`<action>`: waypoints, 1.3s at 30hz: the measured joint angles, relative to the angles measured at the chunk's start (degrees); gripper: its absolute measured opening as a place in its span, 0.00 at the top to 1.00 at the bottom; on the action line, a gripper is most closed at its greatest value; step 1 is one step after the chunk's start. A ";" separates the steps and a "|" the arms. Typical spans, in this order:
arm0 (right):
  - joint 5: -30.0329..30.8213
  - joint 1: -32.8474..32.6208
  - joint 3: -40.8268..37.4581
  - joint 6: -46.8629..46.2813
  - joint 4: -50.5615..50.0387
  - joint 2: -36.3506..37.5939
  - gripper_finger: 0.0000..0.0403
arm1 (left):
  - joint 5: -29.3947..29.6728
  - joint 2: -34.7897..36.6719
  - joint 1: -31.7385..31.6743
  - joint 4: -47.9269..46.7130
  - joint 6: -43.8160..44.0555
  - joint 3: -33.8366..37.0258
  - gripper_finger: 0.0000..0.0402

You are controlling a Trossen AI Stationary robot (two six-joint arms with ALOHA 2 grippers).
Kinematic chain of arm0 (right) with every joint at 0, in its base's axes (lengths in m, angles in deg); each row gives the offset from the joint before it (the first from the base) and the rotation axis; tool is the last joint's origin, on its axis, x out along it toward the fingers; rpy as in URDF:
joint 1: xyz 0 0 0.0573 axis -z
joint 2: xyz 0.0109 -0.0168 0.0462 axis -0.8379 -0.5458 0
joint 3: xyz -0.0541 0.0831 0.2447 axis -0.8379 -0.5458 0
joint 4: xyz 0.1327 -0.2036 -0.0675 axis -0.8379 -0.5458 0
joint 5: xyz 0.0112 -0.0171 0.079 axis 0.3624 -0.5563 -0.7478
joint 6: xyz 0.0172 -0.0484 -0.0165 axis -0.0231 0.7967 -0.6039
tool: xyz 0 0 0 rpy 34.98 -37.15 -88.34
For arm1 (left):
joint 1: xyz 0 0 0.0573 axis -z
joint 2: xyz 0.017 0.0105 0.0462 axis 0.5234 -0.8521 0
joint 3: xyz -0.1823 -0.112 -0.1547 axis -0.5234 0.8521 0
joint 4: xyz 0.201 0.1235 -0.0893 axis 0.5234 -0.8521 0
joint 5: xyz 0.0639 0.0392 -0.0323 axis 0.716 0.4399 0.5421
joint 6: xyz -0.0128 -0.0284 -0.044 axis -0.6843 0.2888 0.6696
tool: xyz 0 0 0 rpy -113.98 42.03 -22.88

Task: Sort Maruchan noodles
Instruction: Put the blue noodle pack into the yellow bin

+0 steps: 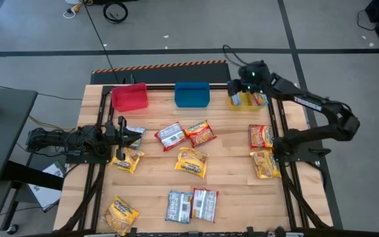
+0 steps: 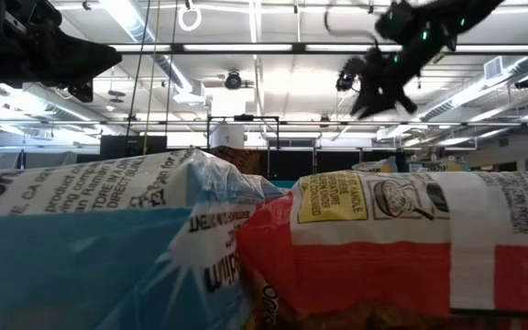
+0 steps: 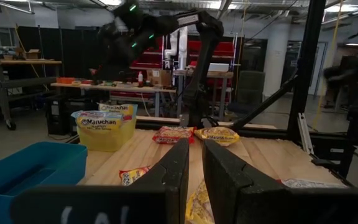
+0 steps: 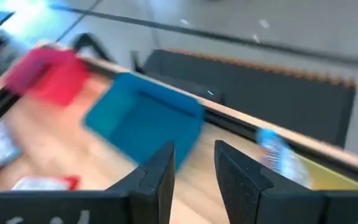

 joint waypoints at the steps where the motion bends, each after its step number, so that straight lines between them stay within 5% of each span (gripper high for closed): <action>1: 1.69 -3.32 0.46 1.09 -0.45 0.96 0.71 | 0.00 -0.02 0.00 -0.02 0.02 0.02 0.87; 7: 13.47 -28.82 0.78 4.35 -0.95 2.95 0.71 | 0.01 -0.01 -0.02 -0.01 0.02 0.00 0.87; 15: 24.87 -56.16 0.81 5.39 11.67 -9.90 0.71 | 0.00 0.00 -0.02 0.01 0.02 0.00 0.87; 21: 23.03 -62.09 7.29 8.14 12.49 -23.32 0.71 | 0.00 -0.02 -0.02 0.02 0.02 0.00 0.87; 39: 11.87 -72.03 26.08 40.59 11.59 -53.08 0.62 | 0.02 0.01 -0.01 0.02 0.02 0.00 0.87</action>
